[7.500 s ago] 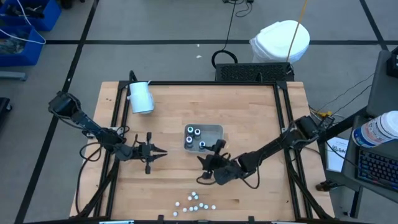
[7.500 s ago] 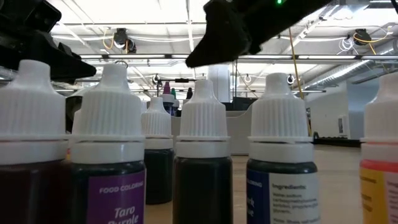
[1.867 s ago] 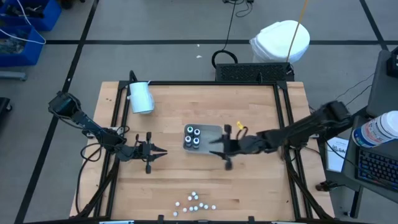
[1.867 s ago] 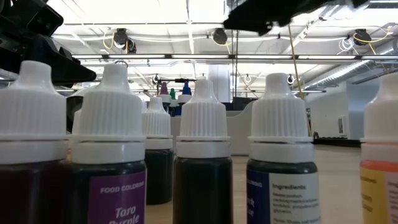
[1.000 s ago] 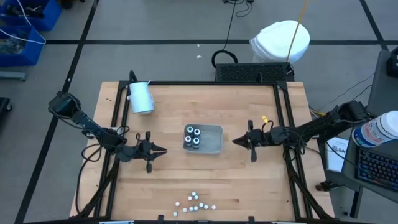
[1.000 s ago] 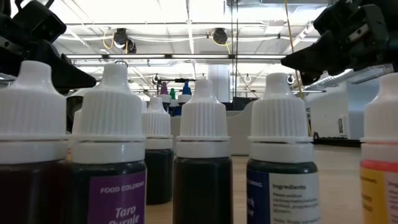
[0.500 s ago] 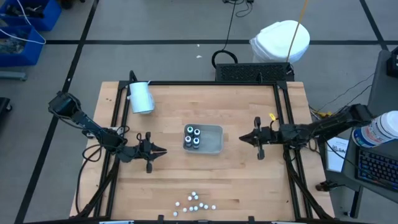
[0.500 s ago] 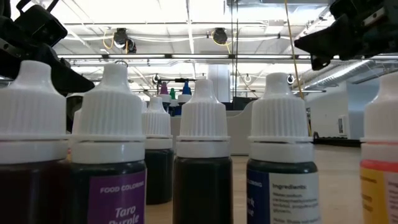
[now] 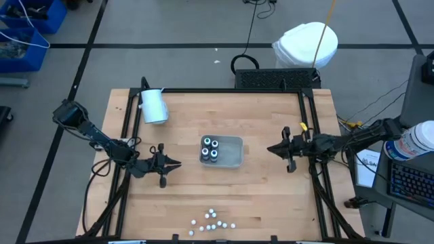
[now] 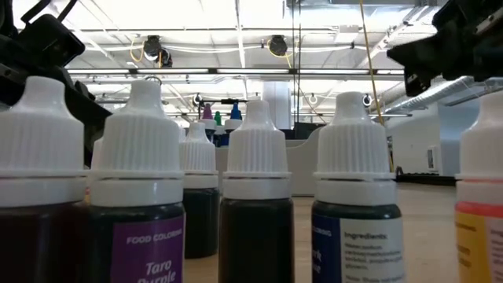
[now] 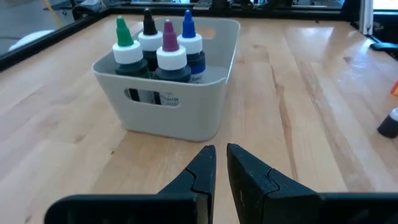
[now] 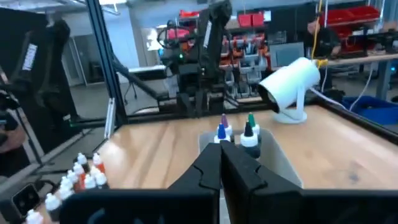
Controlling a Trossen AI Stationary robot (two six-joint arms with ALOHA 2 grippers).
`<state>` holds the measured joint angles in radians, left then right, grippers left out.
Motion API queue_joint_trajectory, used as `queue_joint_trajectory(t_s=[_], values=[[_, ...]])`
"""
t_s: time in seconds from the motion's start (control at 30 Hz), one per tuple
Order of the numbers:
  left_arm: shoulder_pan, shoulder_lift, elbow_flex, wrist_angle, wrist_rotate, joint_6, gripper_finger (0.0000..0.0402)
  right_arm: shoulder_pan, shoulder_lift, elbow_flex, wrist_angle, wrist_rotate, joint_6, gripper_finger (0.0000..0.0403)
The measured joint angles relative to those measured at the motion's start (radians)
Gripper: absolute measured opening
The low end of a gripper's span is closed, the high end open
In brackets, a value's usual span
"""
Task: Pick & Place food coloring
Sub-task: Put the small orange food coloring bottle into the gray bin
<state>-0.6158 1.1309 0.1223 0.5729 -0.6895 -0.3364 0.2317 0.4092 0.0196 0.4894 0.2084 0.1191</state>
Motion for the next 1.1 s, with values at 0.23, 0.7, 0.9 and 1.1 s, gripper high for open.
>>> queue_joint_trajectory(t_s=[0.23,0.7,0.9,1.1], values=[[0.000,0.000,0.000,0.000,-0.014,-0.063,0.0049,0.000,0.006,-0.002,-0.012,-0.003,-0.037,0.0000],[-0.144,0.229,0.746,-0.854,0.075,-0.341,0.0009,0.000,0.008,-0.004,-0.003,-0.004,-0.080,0.0000],[-0.206,0.539,1.203,-1.312,0.141,-0.545,0.0013,0.000,0.008,-0.005,0.024,-0.004,-0.079,0.0000],[-0.223,0.811,1.587,-1.679,0.241,-0.678,0.0038,0.000,0.008,-0.005,0.024,-0.004,-0.054,0.0000]])
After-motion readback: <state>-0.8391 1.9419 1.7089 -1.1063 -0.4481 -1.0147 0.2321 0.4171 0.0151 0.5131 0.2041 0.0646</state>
